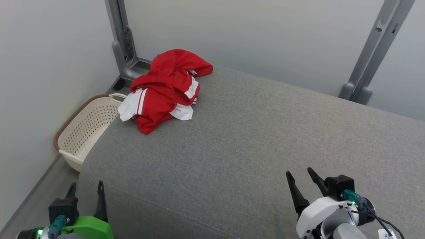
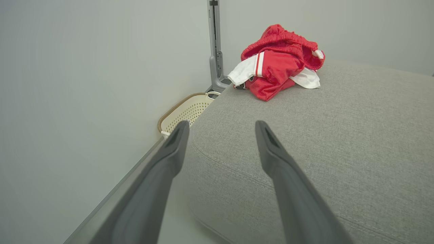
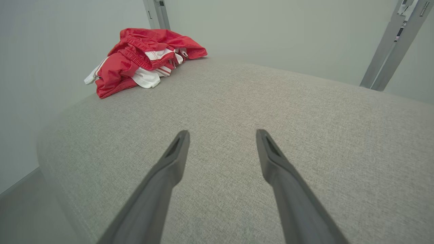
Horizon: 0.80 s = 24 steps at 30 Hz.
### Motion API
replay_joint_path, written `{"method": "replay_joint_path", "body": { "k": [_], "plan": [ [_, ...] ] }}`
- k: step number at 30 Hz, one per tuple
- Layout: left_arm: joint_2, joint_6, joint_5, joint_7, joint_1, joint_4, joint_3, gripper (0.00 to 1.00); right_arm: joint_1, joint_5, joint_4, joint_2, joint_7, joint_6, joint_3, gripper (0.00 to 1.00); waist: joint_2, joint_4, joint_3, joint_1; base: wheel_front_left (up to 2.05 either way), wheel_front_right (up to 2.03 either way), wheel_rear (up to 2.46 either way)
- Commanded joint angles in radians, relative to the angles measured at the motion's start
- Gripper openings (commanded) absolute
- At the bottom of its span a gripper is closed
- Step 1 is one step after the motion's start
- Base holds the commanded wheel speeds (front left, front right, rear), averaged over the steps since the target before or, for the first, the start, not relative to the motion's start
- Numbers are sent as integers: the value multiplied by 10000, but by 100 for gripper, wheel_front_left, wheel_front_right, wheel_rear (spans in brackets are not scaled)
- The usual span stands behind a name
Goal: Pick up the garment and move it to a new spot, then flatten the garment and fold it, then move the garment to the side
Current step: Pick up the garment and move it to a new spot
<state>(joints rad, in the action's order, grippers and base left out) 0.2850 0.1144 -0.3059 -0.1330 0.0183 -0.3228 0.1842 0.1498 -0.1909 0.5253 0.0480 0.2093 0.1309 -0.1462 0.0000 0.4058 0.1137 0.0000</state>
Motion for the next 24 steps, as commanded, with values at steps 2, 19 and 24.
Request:
{"method": "replay_joint_path", "body": {
  "k": [2,19,24],
  "plan": [
    [20,87,-35,51,-171,205,13,100,149,-110,118,45,143,-3,-67,100,0,340,-195,0,0,0,0],
    [56,-972,-671,1454,1931,-570,429,100,275,162,-253,43,-54,-3,-532,100,0,-431,-696,0,0,0,0],
    [76,-1161,-1068,2558,3699,-1580,309,100,359,541,-1018,42,-568,-3,-805,100,0,-1270,-1410,0,0,0,0]
  ]
}}
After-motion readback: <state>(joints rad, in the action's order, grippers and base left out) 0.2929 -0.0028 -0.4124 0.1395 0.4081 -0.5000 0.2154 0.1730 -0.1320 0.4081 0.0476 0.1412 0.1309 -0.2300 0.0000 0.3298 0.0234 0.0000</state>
